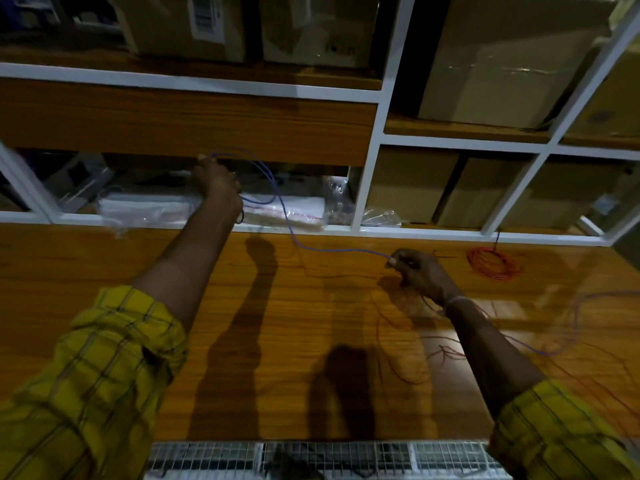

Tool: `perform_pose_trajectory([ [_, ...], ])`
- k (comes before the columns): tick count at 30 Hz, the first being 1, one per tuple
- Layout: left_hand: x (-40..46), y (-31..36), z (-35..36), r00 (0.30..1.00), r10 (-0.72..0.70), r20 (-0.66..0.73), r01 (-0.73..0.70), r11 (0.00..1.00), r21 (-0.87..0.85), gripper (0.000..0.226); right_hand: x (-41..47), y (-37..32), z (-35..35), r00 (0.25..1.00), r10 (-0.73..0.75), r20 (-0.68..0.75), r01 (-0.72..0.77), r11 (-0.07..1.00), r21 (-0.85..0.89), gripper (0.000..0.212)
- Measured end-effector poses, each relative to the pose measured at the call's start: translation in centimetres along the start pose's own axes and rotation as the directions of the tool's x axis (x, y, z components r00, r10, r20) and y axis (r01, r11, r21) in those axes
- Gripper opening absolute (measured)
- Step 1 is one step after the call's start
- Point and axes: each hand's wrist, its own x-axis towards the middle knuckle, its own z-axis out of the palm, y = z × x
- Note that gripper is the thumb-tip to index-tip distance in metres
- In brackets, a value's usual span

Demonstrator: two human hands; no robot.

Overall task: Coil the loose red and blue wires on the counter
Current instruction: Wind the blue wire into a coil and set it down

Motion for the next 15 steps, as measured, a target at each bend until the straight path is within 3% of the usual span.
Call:
perform_pose_trajectory([
  [2, -0.3, -1.2, 1.1, 0.999, 0.051, 0.003, -0.051, 0.995, 0.082, 0.036, 0.6, -1.8, 0.4, 0.995, -0.096, 0.010, 0.096, 0.984, -0.151, 0.019],
  [4, 0.1, -3.2, 2.0, 0.997, 0.066, 0.026, -0.069, 0.989, 0.129, 0.054, 1.1, -4.0, 0.7, 0.983, -0.180, 0.026, 0.181, 0.951, -0.249, 0.019],
  [5, 0.7, -4.4, 2.6, 0.994, 0.095, 0.047, -0.101, 0.983, 0.154, 0.059, 1.4, -5.0, 0.9, 0.978, -0.205, 0.036, 0.207, 0.944, -0.258, 0.019],
  [7, -0.5, -5.7, 3.6, 0.976, 0.169, 0.139, -0.201, 0.944, 0.263, 0.046, 1.8, -6.8, 1.3, 0.975, -0.214, 0.060, 0.222, 0.950, -0.218, 0.020],
  [9, -3.3, -6.5, 4.1, 0.942, 0.177, 0.284, -0.270, 0.903, 0.334, 0.055, 1.8, -8.3, 1.3, 0.974, -0.206, 0.092, 0.216, 0.970, -0.110, 0.021],
  [11, -4.7, -7.5, 4.4, 0.878, 0.126, 0.461, -0.326, 0.864, 0.384, 0.062, 1.8, -9.6, 1.2, 0.966, -0.230, 0.118, 0.234, 0.972, -0.020, 0.022],
  [15, -7.6, -8.8, 4.3, 0.698, -0.016, 0.716, -0.461, 0.755, 0.467, 0.026, 2.0, -11.0, 0.8, 0.960, -0.276, 0.053, 0.271, 0.959, 0.077, 0.026],
])
